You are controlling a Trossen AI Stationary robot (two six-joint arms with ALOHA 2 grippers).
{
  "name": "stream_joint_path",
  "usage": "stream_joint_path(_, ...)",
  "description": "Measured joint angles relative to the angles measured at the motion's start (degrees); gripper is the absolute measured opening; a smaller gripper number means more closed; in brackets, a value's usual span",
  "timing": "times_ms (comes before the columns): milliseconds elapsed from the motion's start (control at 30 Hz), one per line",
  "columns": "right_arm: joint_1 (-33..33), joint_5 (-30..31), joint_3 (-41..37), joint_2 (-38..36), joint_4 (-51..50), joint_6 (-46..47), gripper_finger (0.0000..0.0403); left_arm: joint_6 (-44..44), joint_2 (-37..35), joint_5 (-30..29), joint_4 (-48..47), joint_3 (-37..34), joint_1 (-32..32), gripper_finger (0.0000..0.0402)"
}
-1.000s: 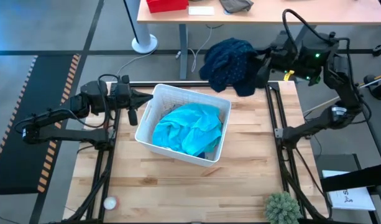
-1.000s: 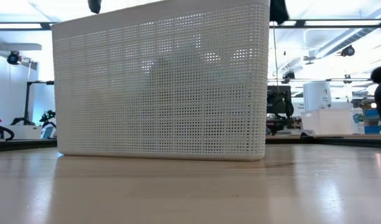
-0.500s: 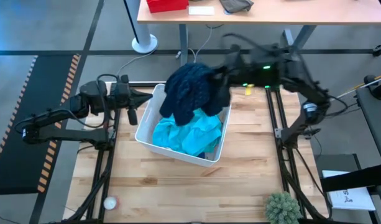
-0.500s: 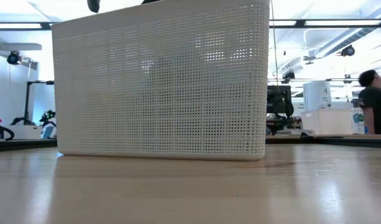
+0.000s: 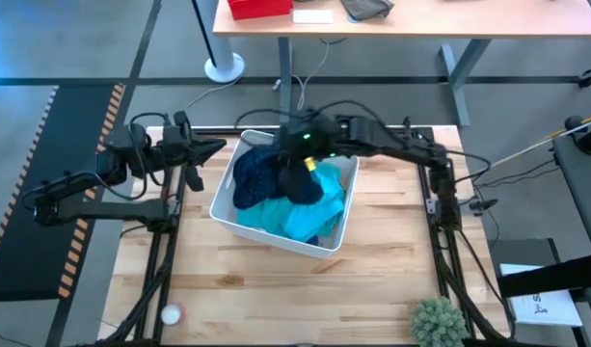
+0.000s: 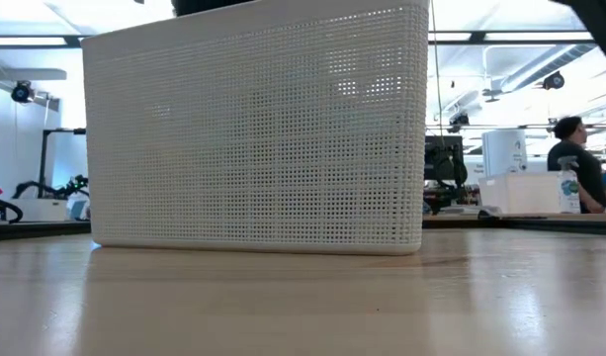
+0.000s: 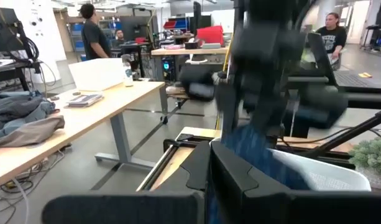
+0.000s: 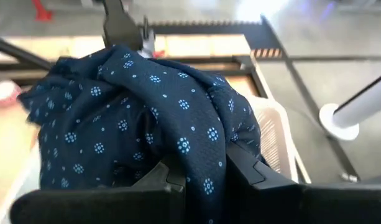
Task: Sort clothes
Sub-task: Put the dark blue shirt into the white bin
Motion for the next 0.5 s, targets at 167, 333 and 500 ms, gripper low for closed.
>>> stream_joint_path(167, -0.3, 0.1, 0.0, 5.2, 0.3, 0.2, 0.0035, 0.0, -0.5, 0.0, -0.1, 0.0, 0.0, 0.0)
stream_joint_path(333, -0.9, 0.1, 0.0, 10.1, -0.5, 0.7, 0.0035, 0.1, -1.0, 0.1, -0.4, 0.0, 0.0, 0.0)
stream_joint_path(500, -1.0, -0.3, 0.1, 14.7, -0.5, 2.3, 0.0035, 0.2, -1.9, 0.1, -1.5, 0.0, 0.0, 0.0)
